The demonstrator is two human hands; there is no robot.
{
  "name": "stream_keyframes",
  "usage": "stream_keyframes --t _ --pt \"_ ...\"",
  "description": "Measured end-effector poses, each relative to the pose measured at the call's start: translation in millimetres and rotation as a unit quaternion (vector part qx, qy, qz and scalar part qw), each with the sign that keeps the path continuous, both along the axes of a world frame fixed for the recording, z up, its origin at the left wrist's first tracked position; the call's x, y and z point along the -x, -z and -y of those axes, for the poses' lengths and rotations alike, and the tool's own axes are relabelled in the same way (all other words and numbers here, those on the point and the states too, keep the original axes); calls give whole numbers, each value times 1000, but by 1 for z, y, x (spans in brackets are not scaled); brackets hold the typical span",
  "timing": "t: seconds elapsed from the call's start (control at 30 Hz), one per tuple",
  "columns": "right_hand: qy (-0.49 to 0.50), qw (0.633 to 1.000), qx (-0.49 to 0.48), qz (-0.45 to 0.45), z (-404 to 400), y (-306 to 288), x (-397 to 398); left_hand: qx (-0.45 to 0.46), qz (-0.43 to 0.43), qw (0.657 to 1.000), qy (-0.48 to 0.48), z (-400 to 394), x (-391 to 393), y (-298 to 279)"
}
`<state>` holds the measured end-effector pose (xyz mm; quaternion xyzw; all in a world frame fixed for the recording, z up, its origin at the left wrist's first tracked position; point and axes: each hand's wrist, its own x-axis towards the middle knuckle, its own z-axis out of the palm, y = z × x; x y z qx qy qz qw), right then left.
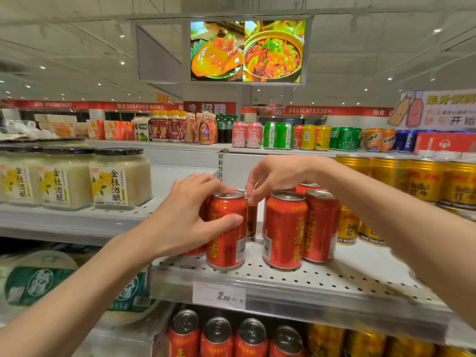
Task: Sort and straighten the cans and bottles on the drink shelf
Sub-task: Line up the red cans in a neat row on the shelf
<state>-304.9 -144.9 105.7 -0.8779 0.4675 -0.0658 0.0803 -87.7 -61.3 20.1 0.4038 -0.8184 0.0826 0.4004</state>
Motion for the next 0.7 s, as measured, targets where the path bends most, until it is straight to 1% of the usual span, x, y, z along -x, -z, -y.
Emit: stream_keyframes --t 0.1,0.3,0.47,0.6,0.7 --pt "-9 1000 -12 -13 6 1 -7 2 5 1000 -5 -1 1 1" --pt "-29 999 -7 29 11 6 -4 -1 5 1000 -13 -2 1 1" --pt "-30 984 57 164 5 1 10 -16 39 999 -30 -4 1 -2" --pt "-16 946 83 312 -7 -9 24 -27 79 995 -50 -9 4 -8" --pt "7 917 100 387 -19 -12 32 -17 112 989 -90 -5 13 -14"
